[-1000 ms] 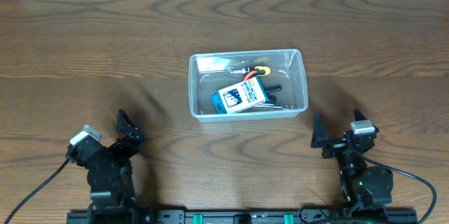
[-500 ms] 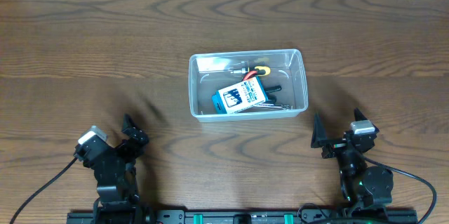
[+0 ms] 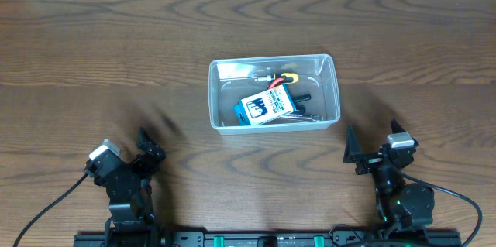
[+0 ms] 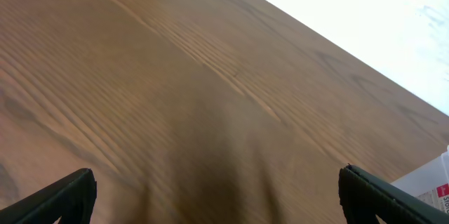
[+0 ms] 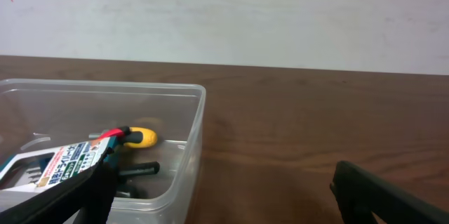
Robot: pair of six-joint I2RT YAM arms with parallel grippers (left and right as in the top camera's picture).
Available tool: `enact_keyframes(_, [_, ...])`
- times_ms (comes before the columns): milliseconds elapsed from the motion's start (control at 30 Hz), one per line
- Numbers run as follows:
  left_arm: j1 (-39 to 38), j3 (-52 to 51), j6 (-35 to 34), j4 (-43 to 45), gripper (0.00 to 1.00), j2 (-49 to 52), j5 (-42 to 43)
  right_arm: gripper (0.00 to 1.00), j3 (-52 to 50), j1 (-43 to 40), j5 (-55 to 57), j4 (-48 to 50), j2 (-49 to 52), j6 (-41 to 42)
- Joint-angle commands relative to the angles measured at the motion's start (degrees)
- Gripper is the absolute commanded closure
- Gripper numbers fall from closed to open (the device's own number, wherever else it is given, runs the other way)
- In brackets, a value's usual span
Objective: Pack container
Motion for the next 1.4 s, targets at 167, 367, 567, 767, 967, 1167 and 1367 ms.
enact_keyframes(167, [0.2,-0.9,14.1,0.2,0.02,-0.5,-0.3,0.01,-0.2,-0.8,0.2,-0.1,-0.5,-0.1])
enact_keyframes(367, [0.2,-0.9,26.5,0.2,0.02,-0.5,1.1,0.01,-0.2,-0.8,0.2,-0.1,-0.5,-0.1])
enact_keyframes(567, [0.2,-0.9,26.7,0.0,0.02,-0.4,1.4,0.01,-0.2,-0.8,0.2,-0.1,-0.5,-0.1])
enact_keyframes(767, [0.2,-0.9,26.7,-0.3,0.02,-0.4,1.4,0.01,-0.2,-0.8,0.2,-0.1,-0.5,-0.1])
enact_keyframes(967, [0.2,-0.9,26.7,-0.3,0.02,-0.4,1.4,0.01,-0.2,-0.8,0.2,-0.1,-0.5,-0.1])
enact_keyframes(1167, [0.2,-0.9,26.7,-0.3,0.02,-0.4,1.4,0.01,-0.2,-0.8,0.2,-0.1,-0.5,-0.1])
enact_keyframes(1367, [0.2,-0.9,26.7,-0.3,0.02,-0.4,1.4,0.01,-0.2,-0.8,0.2,-0.1,-0.5,-0.1])
